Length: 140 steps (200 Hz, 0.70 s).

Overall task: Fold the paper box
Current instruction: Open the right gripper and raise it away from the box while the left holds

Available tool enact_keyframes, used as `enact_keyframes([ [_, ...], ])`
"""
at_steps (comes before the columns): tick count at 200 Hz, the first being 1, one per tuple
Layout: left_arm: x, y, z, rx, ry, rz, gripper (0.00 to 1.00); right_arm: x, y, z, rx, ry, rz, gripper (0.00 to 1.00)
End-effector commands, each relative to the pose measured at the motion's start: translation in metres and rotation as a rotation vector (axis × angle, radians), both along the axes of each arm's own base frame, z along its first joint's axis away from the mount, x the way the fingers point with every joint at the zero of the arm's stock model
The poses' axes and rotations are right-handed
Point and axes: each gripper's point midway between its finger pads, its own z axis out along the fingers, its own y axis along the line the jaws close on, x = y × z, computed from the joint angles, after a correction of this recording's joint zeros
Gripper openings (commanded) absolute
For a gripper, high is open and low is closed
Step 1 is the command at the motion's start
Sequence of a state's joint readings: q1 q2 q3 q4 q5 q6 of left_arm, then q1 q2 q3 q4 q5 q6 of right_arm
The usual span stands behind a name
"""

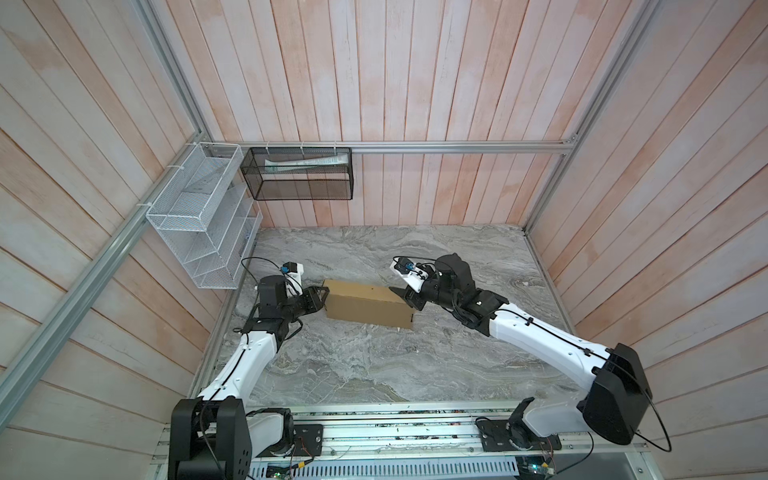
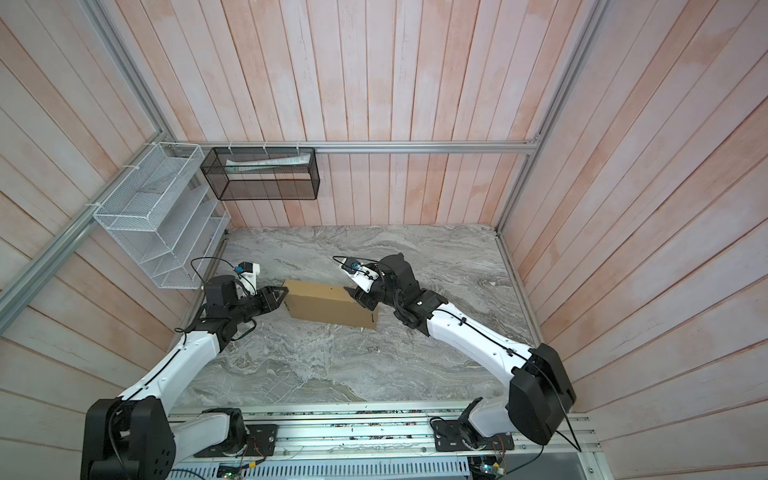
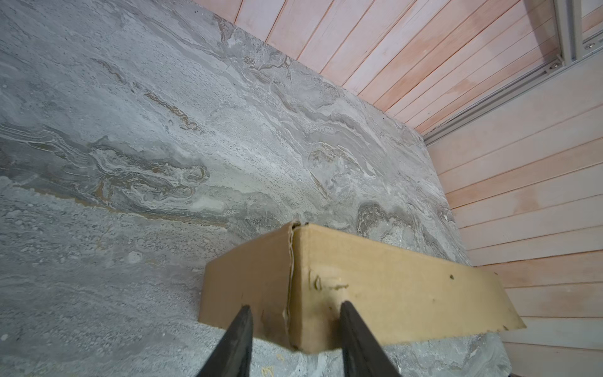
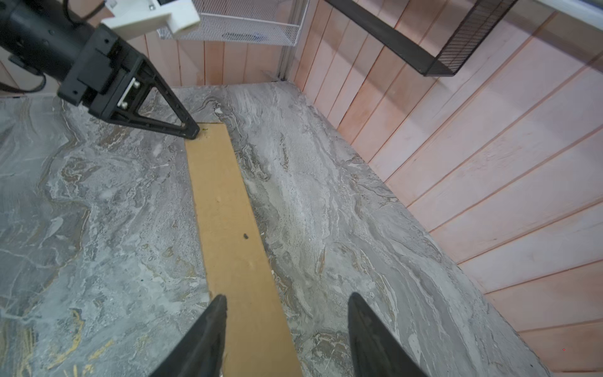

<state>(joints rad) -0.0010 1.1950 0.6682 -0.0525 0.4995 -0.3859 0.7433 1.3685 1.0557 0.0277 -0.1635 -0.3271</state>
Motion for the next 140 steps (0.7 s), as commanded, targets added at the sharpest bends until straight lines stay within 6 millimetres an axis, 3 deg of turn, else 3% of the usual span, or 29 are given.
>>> enact_keyframes([
  [1,-0.015,0.004,-0.032,0.028,0.117,0.008,0.45,-0.004,-0.010,0.010,0.123,0.062,-0.067,0.59],
  [25,-0.016,0.003,-0.030,0.028,0.112,0.003,0.45,-0.006,-0.023,0.010,0.186,0.130,-0.150,0.57],
  [52,-0.018,0.002,-0.027,0.026,0.106,-0.005,0.45,0.011,-0.043,0.007,0.214,0.264,-0.335,0.55],
  [140,-0.017,-0.001,-0.021,0.013,0.085,-0.015,0.45,0.005,-0.050,-0.017,0.320,0.492,-0.440,0.49],
])
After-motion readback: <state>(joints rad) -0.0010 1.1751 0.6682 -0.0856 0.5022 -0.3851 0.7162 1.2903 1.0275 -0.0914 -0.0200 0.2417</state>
